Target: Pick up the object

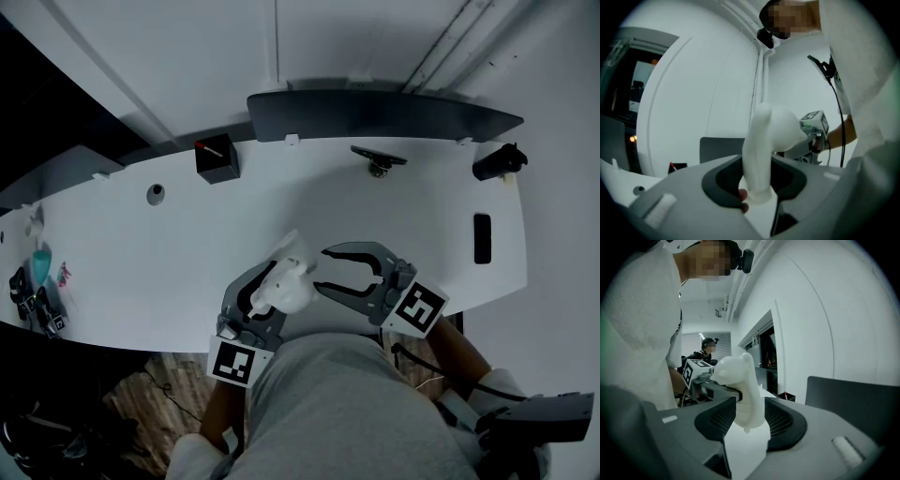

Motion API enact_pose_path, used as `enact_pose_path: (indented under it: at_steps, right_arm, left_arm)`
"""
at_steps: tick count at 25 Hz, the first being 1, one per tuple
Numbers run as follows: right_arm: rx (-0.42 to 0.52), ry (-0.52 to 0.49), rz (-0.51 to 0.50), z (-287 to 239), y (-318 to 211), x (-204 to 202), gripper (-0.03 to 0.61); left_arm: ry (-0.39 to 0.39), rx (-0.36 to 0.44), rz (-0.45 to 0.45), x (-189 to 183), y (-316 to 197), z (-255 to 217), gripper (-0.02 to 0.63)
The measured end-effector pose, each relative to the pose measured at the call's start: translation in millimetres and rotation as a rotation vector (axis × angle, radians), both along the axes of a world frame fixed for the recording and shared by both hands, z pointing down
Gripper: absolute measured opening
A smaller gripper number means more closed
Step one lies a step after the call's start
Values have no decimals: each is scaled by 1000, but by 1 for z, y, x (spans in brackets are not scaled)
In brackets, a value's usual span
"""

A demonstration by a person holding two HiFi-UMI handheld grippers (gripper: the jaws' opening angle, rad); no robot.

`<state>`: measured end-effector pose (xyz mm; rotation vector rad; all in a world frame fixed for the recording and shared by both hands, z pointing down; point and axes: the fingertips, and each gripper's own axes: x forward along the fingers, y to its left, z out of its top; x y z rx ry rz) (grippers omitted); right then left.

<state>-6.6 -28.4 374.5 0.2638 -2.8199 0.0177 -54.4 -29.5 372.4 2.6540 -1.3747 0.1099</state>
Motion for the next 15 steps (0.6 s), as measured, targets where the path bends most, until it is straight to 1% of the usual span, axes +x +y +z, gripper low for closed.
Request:
enact_pose_path:
  at_steps: [1, 2, 3, 5, 6, 7, 8, 9, 11, 15]
  right_arm:
    - [16, -19, 44, -2, -3, 2, 177]
    - [35, -24, 90, -3, -6, 4, 135]
    - [53, 5, 127, 0, -7, 8, 118]
    - [90, 97, 200, 11, -6, 14, 110]
    - [112, 127, 248, 15, -6, 15, 104]
    - [139, 151, 298, 17, -7, 16, 89]
    - [167, 172, 342, 20, -7, 17, 42]
    - [190, 188, 370, 22, -5, 16, 3]
    - [201, 196, 392, 25, -1, 12, 2]
    - [169, 171, 392, 30, 5, 5, 2]
  left_arm:
    - [-27, 12, -34, -3, -1, 0, 141]
    - [-48, 20, -72, -6, -3, 1, 141]
    - [-63, 21, -115, -10, -4, 3, 141]
    - [-73, 7, -204, -18, -5, 8, 141]
    - [-72, -7, -246, -22, -4, 11, 141]
    - [-71, -23, -281, -27, -4, 16, 141]
    - [-72, -37, -306, -31, -2, 20, 141]
    - [-72, -47, -322, -33, -1, 24, 141]
    - [-66, -62, -328, -35, 1, 28, 141]
    - [-57, -59, -321, -31, 2, 28, 141]
